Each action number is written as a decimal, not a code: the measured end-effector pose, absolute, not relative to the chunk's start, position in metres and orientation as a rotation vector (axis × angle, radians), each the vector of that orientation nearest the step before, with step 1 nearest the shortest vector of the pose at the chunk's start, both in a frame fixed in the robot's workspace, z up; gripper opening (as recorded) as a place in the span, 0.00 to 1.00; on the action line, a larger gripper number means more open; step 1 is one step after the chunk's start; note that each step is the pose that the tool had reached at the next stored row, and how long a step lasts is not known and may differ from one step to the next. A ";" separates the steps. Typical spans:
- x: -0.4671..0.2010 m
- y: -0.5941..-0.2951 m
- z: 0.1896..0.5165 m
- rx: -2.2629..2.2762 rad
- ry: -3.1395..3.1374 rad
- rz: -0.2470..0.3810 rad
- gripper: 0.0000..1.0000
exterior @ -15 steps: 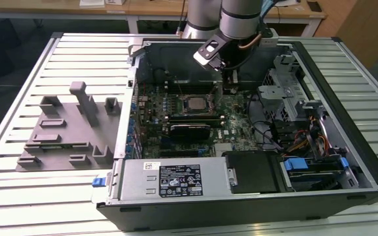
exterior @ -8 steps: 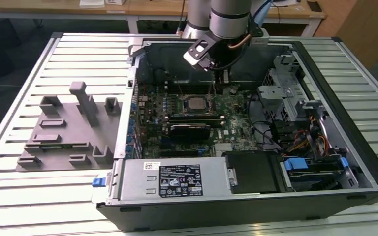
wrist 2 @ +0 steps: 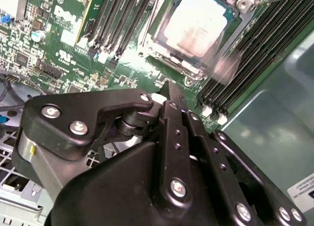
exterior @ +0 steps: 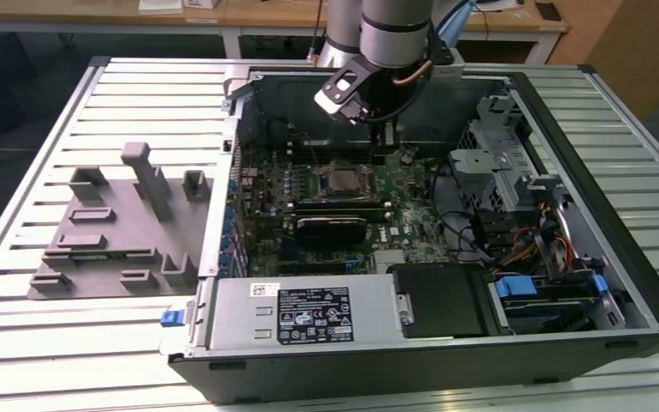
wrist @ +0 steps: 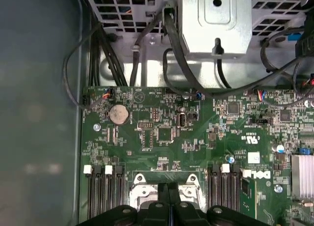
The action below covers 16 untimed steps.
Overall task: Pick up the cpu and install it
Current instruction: 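Close the cpu cover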
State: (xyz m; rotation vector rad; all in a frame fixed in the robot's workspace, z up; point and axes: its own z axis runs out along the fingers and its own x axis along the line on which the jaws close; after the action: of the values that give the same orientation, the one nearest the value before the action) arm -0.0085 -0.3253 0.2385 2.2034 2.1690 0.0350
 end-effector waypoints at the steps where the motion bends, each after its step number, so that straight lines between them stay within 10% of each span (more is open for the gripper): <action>1: -0.009 -0.325 0.239 2.203 2.169 0.035 0.11; 16: -0.032 -0.325 0.236 2.203 2.169 0.035 0.11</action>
State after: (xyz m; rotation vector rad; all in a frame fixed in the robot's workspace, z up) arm -0.0323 -0.3253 0.2362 2.2035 2.1690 0.0352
